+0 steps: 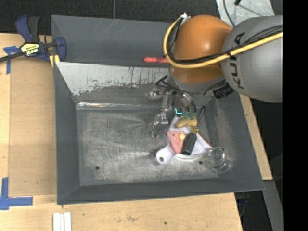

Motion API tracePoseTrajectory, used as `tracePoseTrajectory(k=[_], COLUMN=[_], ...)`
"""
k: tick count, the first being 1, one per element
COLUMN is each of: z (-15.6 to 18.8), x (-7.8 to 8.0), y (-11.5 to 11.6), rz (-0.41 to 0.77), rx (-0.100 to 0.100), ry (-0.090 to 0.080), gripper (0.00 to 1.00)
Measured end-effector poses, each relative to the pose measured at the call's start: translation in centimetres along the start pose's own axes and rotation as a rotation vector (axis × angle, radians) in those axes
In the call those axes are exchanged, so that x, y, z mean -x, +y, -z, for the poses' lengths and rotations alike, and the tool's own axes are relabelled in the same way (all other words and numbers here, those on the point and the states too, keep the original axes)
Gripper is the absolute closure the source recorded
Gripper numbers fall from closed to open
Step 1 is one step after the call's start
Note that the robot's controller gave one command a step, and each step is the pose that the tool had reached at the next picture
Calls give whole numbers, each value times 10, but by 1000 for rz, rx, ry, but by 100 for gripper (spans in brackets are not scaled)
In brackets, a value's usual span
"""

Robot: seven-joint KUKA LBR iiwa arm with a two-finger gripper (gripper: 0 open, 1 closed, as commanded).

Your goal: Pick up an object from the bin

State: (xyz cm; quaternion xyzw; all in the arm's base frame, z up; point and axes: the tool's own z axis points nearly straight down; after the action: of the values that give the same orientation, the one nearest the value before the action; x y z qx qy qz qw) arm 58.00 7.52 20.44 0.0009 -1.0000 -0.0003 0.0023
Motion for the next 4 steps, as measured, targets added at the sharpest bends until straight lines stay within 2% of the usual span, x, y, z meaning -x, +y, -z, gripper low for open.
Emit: tracePoseTrajectory(k=[1,2,3,4], z=[4,-54,-59,-63], x=[2,-17,-11,-36], y=[0,-41,-81,-91], rz=[-2,67,208,150], rx=[1,-1,0,-1], ry=[-8,-12,-1,-8], gripper=[0,0,0,0])
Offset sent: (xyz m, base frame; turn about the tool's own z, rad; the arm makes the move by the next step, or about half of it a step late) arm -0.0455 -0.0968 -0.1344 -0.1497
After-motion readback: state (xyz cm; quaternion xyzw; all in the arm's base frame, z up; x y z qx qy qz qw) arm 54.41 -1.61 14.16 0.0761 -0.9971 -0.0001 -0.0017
